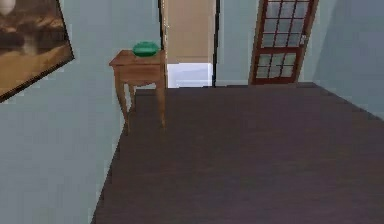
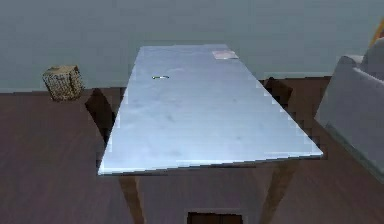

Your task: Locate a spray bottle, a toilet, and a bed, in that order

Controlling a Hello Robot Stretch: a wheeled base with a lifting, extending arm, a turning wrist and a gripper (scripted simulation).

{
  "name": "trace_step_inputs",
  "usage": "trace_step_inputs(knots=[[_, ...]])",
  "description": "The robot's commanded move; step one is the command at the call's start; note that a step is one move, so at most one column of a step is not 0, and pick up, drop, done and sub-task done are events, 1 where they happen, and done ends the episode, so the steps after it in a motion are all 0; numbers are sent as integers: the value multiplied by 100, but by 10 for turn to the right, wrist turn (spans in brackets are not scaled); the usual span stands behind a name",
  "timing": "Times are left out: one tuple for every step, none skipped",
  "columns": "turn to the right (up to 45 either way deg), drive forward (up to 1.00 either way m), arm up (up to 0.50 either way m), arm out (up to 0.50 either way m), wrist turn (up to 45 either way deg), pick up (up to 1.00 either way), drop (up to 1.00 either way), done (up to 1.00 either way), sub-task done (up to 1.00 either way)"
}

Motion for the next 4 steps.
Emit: trace_step_inputs(knots=[[0,100,0,0,0,0,0,0,0],[30,0,0,0,0,0,0,0,0],[0,100,0,0,0,0,0,0,0],[300,0,0,0,0,0,0,0,0]])
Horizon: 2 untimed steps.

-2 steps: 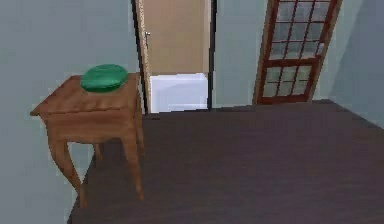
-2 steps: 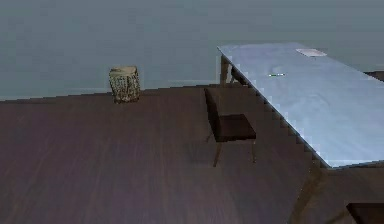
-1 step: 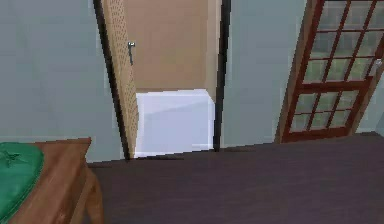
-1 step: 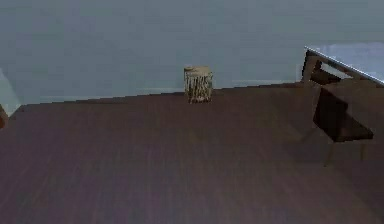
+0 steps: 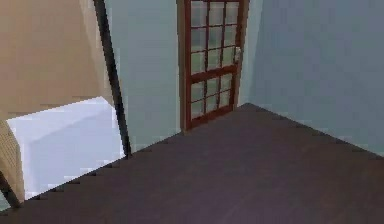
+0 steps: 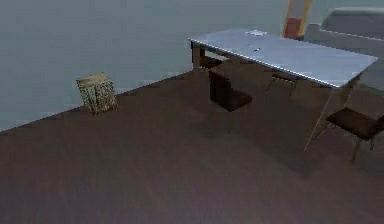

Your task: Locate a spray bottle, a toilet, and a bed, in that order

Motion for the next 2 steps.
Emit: trace_step_inputs(knots=[[0,5,0,0,0,0,0,0,0],[-360,0,0,0,0,0,0,0,0]])
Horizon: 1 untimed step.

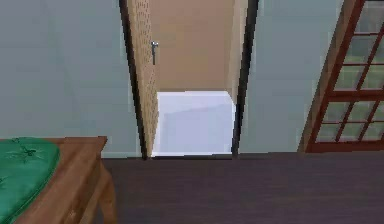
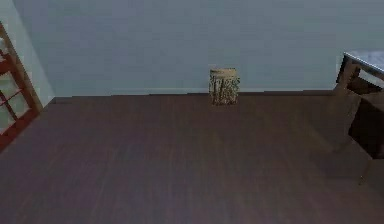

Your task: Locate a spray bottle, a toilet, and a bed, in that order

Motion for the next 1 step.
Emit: trace_step_inputs(knots=[[0,100,0,0,0,0,0,0,0]])
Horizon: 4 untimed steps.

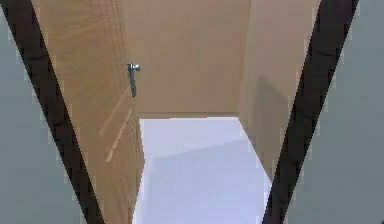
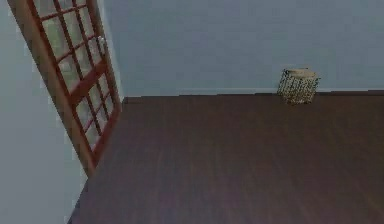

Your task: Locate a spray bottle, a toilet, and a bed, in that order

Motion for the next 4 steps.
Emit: trace_step_inputs(knots=[[0,100,0,0,0,0,0,0,0],[0,45,0,0,0,0,0,0,0],[-120,0,0,0,0,0,0,0,0],[0,75,0,0,0,0,0,0,0]])
